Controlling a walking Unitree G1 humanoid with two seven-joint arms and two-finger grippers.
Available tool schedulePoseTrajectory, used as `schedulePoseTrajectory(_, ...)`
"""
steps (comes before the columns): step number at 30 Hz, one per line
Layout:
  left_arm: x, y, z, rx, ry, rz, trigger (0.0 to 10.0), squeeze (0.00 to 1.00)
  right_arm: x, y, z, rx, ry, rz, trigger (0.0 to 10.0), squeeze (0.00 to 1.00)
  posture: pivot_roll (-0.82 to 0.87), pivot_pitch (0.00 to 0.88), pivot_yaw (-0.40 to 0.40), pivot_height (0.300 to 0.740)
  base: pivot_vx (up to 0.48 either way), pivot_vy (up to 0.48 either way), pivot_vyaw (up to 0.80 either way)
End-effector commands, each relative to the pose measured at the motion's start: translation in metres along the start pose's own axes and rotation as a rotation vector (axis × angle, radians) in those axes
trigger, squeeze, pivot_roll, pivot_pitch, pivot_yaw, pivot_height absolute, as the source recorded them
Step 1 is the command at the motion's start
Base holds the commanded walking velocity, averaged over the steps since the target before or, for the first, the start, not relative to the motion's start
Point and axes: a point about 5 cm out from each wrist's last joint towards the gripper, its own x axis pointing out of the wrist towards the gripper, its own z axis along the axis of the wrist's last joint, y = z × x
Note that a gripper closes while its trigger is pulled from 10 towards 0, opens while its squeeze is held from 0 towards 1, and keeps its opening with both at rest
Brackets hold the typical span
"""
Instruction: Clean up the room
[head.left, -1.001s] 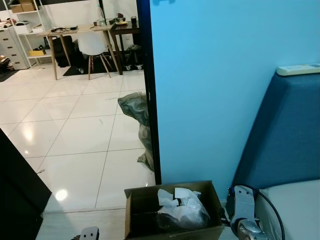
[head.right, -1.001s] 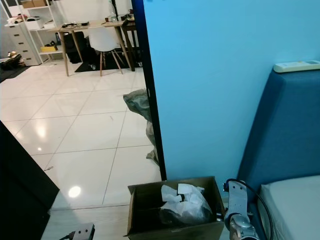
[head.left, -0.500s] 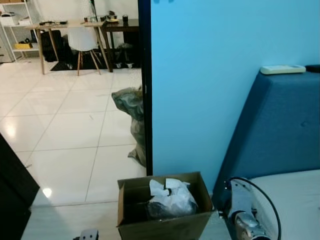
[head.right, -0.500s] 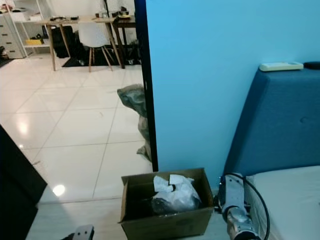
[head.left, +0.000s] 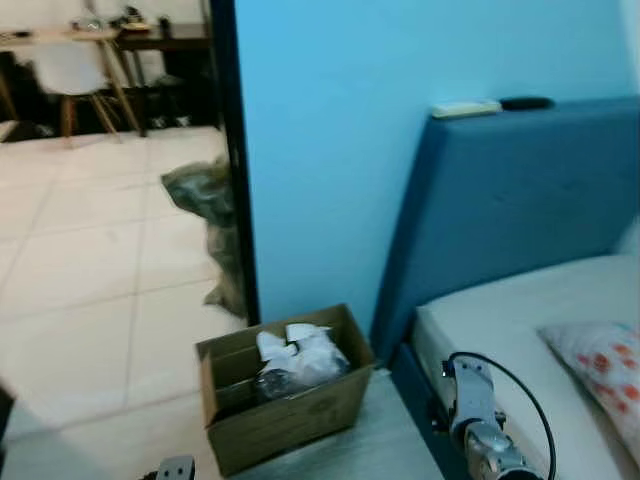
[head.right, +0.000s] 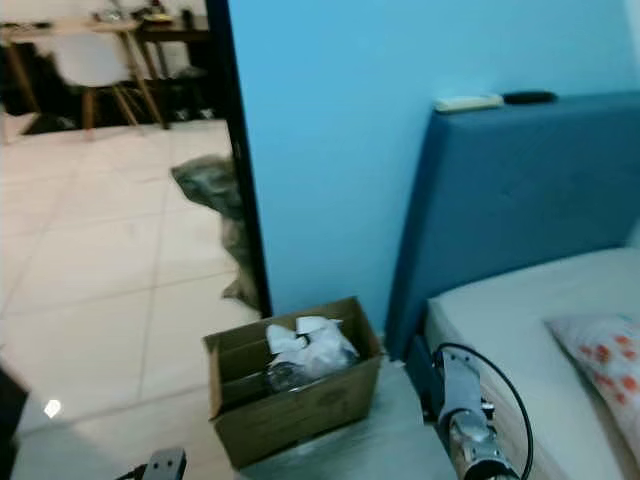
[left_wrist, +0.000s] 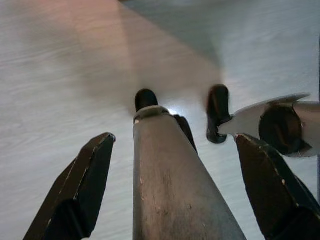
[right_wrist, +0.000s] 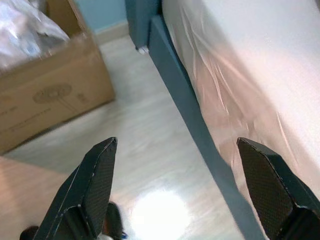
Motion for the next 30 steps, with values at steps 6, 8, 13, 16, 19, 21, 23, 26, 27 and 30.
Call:
schedulePoseTrajectory(6,-0.0015,0.0045,-0.0046,0.001,0.015,0.013,10.0,0.00,0.0003,0.0019,0.0003,0.002,0.007,-0.005,10.0,0.00,-0.09,0.006,0.016,0.731,0.000,0.000,-0.77)
schedulePoseTrajectory(8,-0.0018,0.0049,-0.0052,-0.001,0.014,0.013,10.0,0.00,0.0003,0.0017,0.0006,0.002,0.007,-0.009,10.0,0.00,-0.09,0.007,0.018,0.731,0.000,0.000,-0.76)
schedulePoseTrajectory(13,-0.0018,0.0044,-0.0054,-0.005,0.011,0.011,10.0,0.00,0.0004,0.0008,0.0008,0.002,0.007,-0.017,10.0,0.00,-0.09,0.009,0.018,0.731,0.000,0.000,-0.76)
schedulePoseTrajectory(16,-0.0016,0.0039,-0.0048,-0.007,0.006,0.008,10.0,0.00,0.0005,0.0005,0.0011,0.003,0.008,-0.019,10.0,0.00,-0.09,0.008,0.018,0.731,0.000,0.000,-0.76)
schedulePoseTrajectory(19,-0.0015,0.0036,-0.0042,-0.007,0.002,0.008,10.0,0.00,0.0005,0.0007,0.0014,0.002,0.008,-0.020,10.0,0.00,-0.10,0.009,0.018,0.731,0.000,0.000,-0.76)
schedulePoseTrajectory(21,-0.0014,0.0032,-0.0036,-0.007,-0.001,0.006,10.0,0.00,0.0006,0.0009,0.0014,0.000,0.008,-0.021,10.0,0.00,-0.10,0.009,0.019,0.731,0.000,0.000,-0.76)
schedulePoseTrajectory(23,-0.0010,0.0024,-0.0023,-0.005,-0.006,0.004,10.0,0.00,0.0006,0.0015,0.0015,-0.004,0.009,-0.021,10.0,0.00,-0.10,0.008,0.020,0.731,0.000,0.000,-0.76)
schedulePoseTrajectory(26,-0.0007,0.0013,-0.0012,-0.005,-0.011,-0.001,10.0,0.00,0.0007,0.0032,0.0021,-0.007,0.005,-0.020,10.0,0.00,-0.10,0.008,0.021,0.731,0.000,0.000,-0.76)
schedulePoseTrajectory(27,-0.0007,0.0013,-0.0012,-0.005,-0.011,-0.001,10.0,0.00,0.0007,0.0032,0.0021,-0.007,0.005,-0.020,10.0,0.00,-0.10,0.008,0.021,0.731,0.000,0.000,-0.76)
schedulePoseTrajectory(30,-0.0004,0.0000,-0.0004,-0.008,-0.016,-0.008,10.0,0.00,0.0007,0.0036,0.0024,-0.008,0.004,-0.020,10.0,0.00,-0.10,0.008,0.022,0.731,0.000,0.000,-0.76)
